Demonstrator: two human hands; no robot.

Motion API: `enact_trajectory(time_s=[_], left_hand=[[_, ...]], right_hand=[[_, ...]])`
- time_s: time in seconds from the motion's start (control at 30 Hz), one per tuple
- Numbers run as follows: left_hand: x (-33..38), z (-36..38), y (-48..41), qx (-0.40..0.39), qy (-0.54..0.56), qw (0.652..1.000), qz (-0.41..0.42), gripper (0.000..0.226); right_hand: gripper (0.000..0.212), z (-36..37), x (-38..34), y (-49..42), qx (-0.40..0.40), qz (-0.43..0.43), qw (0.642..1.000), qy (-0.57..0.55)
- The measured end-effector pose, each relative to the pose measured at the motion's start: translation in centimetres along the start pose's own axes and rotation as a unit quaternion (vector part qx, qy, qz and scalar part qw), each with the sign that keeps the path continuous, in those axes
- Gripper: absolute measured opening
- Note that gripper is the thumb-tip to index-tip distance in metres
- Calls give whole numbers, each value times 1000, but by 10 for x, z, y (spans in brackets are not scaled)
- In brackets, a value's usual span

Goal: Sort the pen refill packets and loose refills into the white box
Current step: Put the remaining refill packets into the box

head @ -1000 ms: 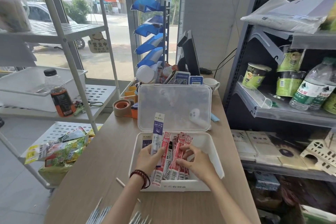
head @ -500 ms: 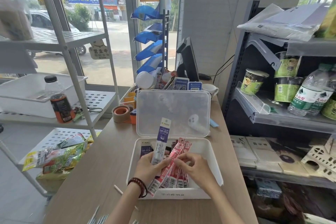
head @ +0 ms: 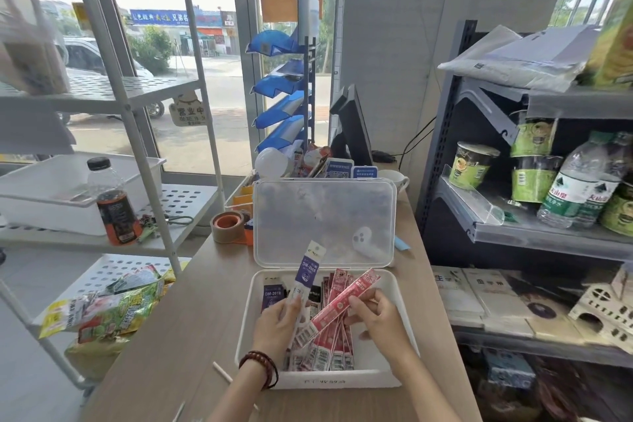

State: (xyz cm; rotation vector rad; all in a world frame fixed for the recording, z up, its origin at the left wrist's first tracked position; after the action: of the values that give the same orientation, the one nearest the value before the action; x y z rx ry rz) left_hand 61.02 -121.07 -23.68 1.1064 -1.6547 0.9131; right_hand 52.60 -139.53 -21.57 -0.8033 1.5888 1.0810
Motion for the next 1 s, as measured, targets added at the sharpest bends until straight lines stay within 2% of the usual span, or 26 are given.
enact_trajectory(time_s=[0.13, 0.23, 0.33, 0.43, 0.73, 0.87, 1.0], left_hand=[[6, -1, -4, 19, -35, 999, 35, 28], [9, -5, -6, 37, -63, 996, 52, 26], [11, -7, -5, 47, -73, 994, 64, 29], [11, -8, -4, 51, -91, 992, 67, 30], [16, -8, -3, 70, -107, 989, 77, 26], [19, -9, -1, 75, -102, 989, 78, 28], [20, -9, -1, 74, -102, 989, 79, 27]], right_hand=[[20, -5, -3, -2, 24, -4, 999, -28], [17, -3, -3, -5, 39, -8, 999, -7], [4, 1, -1, -7, 28, -3, 999, 43], [14, 6, -2, -7, 10, -6, 998, 60], [18, 13, -7, -3, -19, -28, 995, 96], [7, 14, -2, -7, -12, -33, 990, 133], [23, 16, 4, -11, -14, -32, 986, 161]])
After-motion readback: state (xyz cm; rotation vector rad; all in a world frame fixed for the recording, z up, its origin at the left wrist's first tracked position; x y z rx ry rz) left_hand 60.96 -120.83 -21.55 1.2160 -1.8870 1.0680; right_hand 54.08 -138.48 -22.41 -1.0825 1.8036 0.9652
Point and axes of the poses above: each hand's wrist, its own y-axis away from the middle knuckle, its own z-axis out of the palm, x = y × z, the point moved 7 cm from there along -y, towards the middle knuckle, and after that the axes turned 9 degrees about z, right-handed, at the moved point
